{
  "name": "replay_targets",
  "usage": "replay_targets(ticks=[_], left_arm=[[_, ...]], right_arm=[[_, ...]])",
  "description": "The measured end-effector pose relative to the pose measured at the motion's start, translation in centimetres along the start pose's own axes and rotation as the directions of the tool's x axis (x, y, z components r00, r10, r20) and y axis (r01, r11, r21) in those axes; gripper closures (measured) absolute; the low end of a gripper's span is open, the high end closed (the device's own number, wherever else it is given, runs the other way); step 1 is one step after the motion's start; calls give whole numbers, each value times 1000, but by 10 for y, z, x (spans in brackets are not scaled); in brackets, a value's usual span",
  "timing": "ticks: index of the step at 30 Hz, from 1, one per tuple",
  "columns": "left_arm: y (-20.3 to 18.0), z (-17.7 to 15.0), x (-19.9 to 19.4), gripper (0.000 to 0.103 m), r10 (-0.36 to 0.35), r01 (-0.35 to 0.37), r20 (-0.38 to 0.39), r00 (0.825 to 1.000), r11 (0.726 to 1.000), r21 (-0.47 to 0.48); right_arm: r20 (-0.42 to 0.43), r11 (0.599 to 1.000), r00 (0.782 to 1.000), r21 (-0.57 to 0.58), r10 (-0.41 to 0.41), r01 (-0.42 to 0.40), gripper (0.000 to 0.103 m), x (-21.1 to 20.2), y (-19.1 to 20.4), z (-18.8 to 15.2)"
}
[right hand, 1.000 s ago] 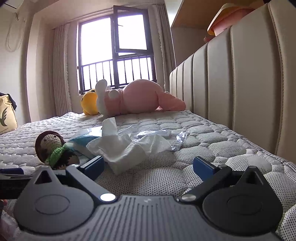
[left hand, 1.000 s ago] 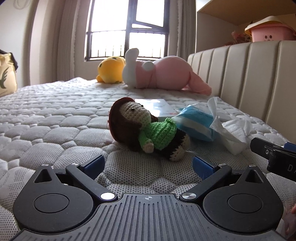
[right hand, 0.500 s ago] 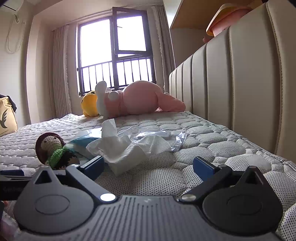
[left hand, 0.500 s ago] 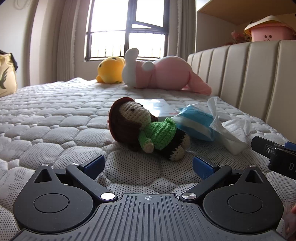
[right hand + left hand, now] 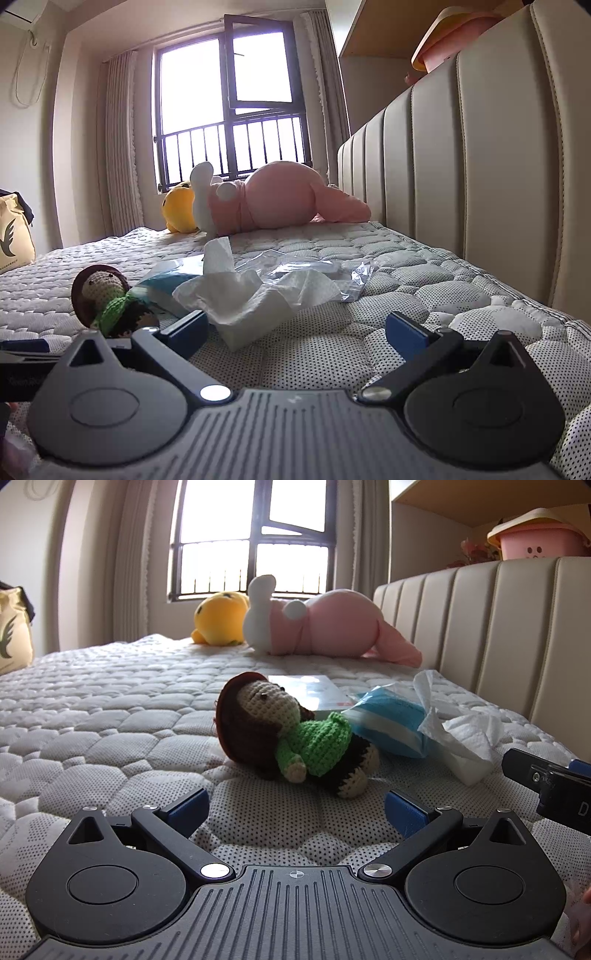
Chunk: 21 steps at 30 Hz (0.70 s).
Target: Clean container
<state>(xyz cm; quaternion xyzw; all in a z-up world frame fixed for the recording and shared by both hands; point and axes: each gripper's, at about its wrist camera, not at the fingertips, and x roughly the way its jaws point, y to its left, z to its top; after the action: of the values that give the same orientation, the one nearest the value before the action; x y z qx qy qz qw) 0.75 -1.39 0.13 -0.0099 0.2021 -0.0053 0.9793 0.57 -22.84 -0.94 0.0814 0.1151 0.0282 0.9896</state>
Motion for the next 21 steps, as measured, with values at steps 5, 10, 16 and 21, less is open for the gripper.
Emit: replay_targets(ticks=[5, 10, 16, 21], left_arm=[[-2, 0, 1, 0, 7, -6, -9, 1000, 1000, 12], [4, 1, 2, 0, -16, 16, -24, 1000, 1000, -18], [12, -1, -5, 0, -63, 64, 24, 998, 996, -68], [-4, -5, -12, 0, -31, 30, 70, 997, 999, 26]], right_arm=[[2, 1000, 1000, 2, 2, -2, 0, 0, 0, 0], [1, 1000, 1000, 1, 2, -2, 0, -1, -1, -1], [-1, 1000, 1000, -1, 1, -1, 0, 0, -1, 0], [0, 1000, 1000, -4, 0, 0, 0, 0, 0, 0]])
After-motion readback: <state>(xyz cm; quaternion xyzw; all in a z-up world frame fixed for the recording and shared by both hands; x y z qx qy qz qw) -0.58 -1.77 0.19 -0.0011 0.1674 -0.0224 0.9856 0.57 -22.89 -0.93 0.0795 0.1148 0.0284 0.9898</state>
